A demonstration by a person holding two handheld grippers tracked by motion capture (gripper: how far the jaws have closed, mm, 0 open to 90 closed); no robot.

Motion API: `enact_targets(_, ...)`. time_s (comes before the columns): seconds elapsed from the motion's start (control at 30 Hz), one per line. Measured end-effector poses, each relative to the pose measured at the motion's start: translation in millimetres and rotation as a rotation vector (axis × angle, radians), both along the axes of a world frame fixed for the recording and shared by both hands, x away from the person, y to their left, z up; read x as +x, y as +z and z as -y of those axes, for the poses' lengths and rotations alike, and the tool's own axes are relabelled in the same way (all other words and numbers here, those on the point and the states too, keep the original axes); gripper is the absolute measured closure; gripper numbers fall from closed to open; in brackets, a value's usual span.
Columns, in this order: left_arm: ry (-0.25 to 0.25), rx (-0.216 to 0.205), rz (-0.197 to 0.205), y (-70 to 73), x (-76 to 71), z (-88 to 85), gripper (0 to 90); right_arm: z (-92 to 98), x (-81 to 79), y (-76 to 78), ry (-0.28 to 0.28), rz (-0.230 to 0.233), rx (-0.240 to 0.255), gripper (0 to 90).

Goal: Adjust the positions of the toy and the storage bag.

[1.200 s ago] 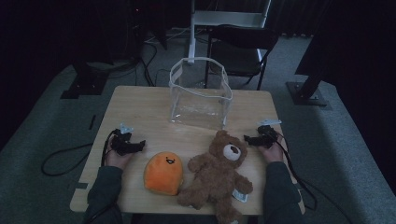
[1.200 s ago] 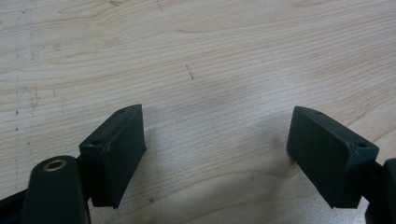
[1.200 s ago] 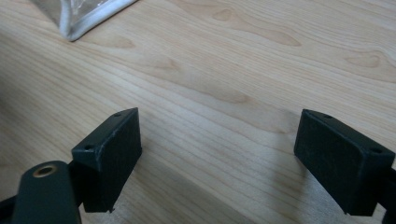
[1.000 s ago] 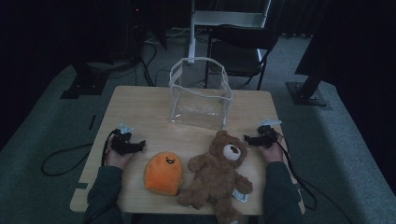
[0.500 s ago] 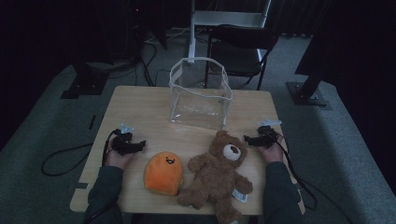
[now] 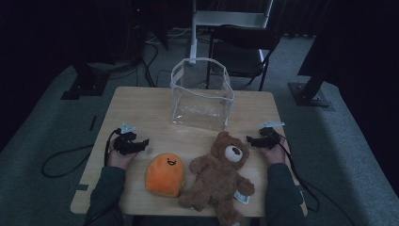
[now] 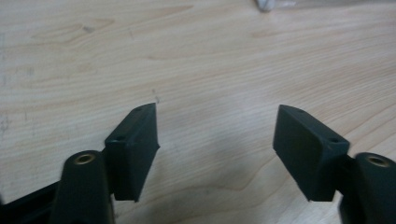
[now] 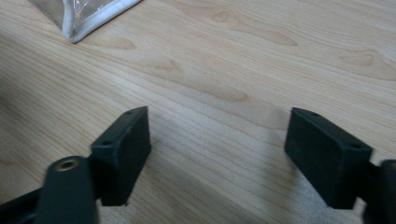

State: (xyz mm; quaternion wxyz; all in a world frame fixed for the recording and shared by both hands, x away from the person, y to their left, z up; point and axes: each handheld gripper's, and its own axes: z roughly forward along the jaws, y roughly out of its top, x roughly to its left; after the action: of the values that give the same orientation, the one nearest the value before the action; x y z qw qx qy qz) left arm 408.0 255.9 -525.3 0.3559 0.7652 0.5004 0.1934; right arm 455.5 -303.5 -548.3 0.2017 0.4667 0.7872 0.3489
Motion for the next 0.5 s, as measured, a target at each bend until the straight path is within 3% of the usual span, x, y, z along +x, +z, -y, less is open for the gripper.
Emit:
enact_targets(0.17, -0.013, -0.012, 0.015, 6.6, 4.5, 3.0, 35.2, 3.0, -1.5, 2.3, -0.029, -0.004, 0.005, 34.4)
enact_targets(0.5, -0.071, -0.013, 0.048, 22.7, 20.5, 22.0, 40.1, -2.1, -5.5, 15.7, 0.003, 0.016, 0.031, 45.6)
